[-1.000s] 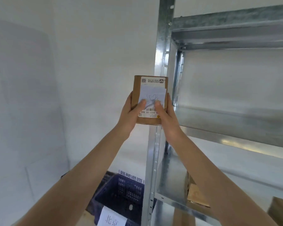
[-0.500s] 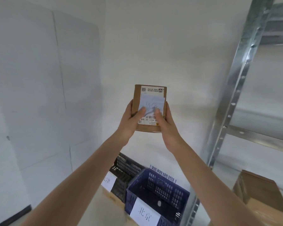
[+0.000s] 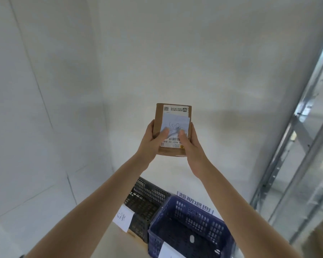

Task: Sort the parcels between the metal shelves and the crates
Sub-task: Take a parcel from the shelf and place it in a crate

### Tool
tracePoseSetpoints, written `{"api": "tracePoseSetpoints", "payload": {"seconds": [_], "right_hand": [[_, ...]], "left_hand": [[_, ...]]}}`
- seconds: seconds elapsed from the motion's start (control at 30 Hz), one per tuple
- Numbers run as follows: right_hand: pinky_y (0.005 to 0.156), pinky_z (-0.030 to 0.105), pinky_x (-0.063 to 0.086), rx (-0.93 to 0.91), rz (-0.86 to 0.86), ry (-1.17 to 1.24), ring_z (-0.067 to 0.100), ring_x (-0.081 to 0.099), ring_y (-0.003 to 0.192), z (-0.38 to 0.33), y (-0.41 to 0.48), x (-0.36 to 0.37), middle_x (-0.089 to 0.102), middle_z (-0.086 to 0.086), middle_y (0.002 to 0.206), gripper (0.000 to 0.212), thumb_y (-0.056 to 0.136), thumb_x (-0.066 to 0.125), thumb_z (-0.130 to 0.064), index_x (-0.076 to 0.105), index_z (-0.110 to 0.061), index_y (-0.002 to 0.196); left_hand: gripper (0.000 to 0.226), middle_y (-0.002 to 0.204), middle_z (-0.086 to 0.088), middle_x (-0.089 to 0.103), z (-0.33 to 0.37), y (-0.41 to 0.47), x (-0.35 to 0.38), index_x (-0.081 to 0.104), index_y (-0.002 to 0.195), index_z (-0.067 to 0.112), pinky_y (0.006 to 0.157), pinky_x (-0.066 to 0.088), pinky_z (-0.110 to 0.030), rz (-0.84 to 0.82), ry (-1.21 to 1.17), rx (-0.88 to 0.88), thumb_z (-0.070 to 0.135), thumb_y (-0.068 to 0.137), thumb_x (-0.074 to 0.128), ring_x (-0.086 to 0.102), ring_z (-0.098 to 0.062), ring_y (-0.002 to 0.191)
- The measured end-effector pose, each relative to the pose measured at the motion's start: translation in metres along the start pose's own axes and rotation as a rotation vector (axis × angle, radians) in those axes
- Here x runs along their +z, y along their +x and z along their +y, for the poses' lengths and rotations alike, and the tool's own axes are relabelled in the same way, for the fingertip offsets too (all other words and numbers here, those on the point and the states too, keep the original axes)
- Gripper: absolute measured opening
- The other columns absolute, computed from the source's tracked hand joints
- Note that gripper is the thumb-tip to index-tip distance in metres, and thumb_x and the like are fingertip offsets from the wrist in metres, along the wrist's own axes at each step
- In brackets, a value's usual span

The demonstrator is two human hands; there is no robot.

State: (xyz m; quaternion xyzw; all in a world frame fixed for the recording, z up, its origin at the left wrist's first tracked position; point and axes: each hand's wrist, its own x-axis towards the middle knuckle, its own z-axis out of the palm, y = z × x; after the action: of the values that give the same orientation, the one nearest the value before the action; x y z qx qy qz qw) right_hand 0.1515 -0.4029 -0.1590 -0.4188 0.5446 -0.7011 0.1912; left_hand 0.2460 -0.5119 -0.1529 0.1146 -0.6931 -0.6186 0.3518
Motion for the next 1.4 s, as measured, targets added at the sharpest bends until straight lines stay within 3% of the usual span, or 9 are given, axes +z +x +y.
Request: {"api": "tracePoseSetpoints", "payload": {"seconds": [0.13,0.4,0.57,0.67,0.8,0.93,1.1,1.27,1.4], "right_hand": [[0.085,0.029,0.058,0.098,0.050,-0.028,0.012,0.067,0.110,0.047,0.037,-0.015,0.061,-0.005,0.133,0.045,0.104,0.046,-0.031,0.035,-0.029,0.147],[0.093,0.035,0.057,0.275,0.208,-0.067,0.018,0.065,0.116,0.159,0.108,-0.046,0.060,0.000,0.136,0.046,0.104,0.047,-0.028,0.033,-0.026,0.148],[0.069,0.021,0.058,0.498,0.409,-0.012,0.012,0.072,0.090,0.232,0.139,-0.071,0.069,0.000,0.114,0.035,0.102,0.054,-0.025,0.045,-0.020,0.135],[0.066,0.021,0.057,0.651,0.515,-0.067,0.015,0.070,0.093,0.289,0.143,-0.088,0.070,-0.002,0.110,0.033,0.099,0.058,-0.032,0.051,-0.021,0.129],[0.087,0.033,0.054,0.829,0.587,-0.156,0.020,0.063,0.108,0.381,0.128,-0.118,0.066,-0.003,0.120,0.039,0.097,0.062,-0.034,0.051,-0.024,0.133],[0.099,0.040,0.050,1.015,0.618,-0.112,0.018,0.060,0.109,0.476,0.090,-0.147,0.063,-0.005,0.119,0.031,0.098,0.061,-0.029,0.053,-0.027,0.127],[0.104,0.047,0.049,1.186,0.645,-0.103,0.025,0.060,0.117,0.594,0.034,-0.169,0.062,0.002,0.132,0.053,0.093,0.068,-0.031,0.049,-0.023,0.142],[0.105,0.047,0.048,1.310,0.606,-0.149,0.028,0.058,0.120,0.703,-0.006,-0.181,0.057,0.006,0.137,0.055,0.092,0.068,-0.033,0.048,-0.019,0.141],[0.108,0.044,0.045,1.361,0.570,-0.145,0.027,0.057,0.122,0.771,-0.021,-0.188,0.058,0.000,0.127,0.054,0.093,0.068,-0.029,0.047,-0.015,0.141]], "left_hand": [[0.036,0.117,0.009,0.065,-0.049,0.043,0.000,0.041,0.133,0.027,0.068,0.055,-0.017,-0.039,-0.001,-0.091,0.025,0.100,0.055,0.069,-0.001,0.091],[0.048,0.131,0.004,0.061,-0.174,0.144,-0.001,0.035,0.145,0.019,0.085,0.058,-0.027,-0.198,0.011,-0.229,0.028,0.101,0.052,0.064,-0.015,0.113],[0.042,0.124,0.006,0.060,-0.260,0.186,0.004,0.034,0.138,0.023,0.071,0.056,-0.017,-0.302,-0.012,-0.378,0.024,0.100,0.053,0.065,-0.010,0.107],[0.053,0.130,0.001,0.057,-0.322,0.192,0.017,0.030,0.144,0.019,0.069,0.055,-0.015,-0.326,0.005,-0.504,0.025,0.098,0.057,0.062,-0.009,0.105],[0.065,0.129,0.004,0.056,-0.419,0.182,0.040,0.028,0.148,0.019,0.079,0.056,-0.020,-0.366,0.071,-0.674,0.031,0.095,0.063,0.060,-0.012,0.111],[0.074,0.130,0.003,0.061,-0.516,0.159,0.059,0.038,0.147,0.020,0.100,0.052,-0.046,-0.430,0.131,-0.809,0.041,0.085,0.071,0.061,-0.019,0.117],[0.068,0.135,-0.007,0.059,-0.637,0.113,0.076,0.043,0.144,0.010,0.105,0.046,-0.050,-0.468,0.159,-0.943,0.026,0.085,0.072,0.057,-0.025,0.123],[0.061,0.136,-0.010,0.057,-0.734,0.079,0.086,0.039,0.143,0.007,0.101,0.048,-0.041,-0.441,0.370,-0.986,0.023,0.091,0.067,0.056,-0.026,0.122],[0.056,0.131,-0.012,0.060,-0.812,0.062,0.089,0.037,0.140,0.007,0.081,0.046,-0.032,-0.422,0.561,-1.045,0.024,0.093,0.064,0.060,-0.030,0.113]]}}
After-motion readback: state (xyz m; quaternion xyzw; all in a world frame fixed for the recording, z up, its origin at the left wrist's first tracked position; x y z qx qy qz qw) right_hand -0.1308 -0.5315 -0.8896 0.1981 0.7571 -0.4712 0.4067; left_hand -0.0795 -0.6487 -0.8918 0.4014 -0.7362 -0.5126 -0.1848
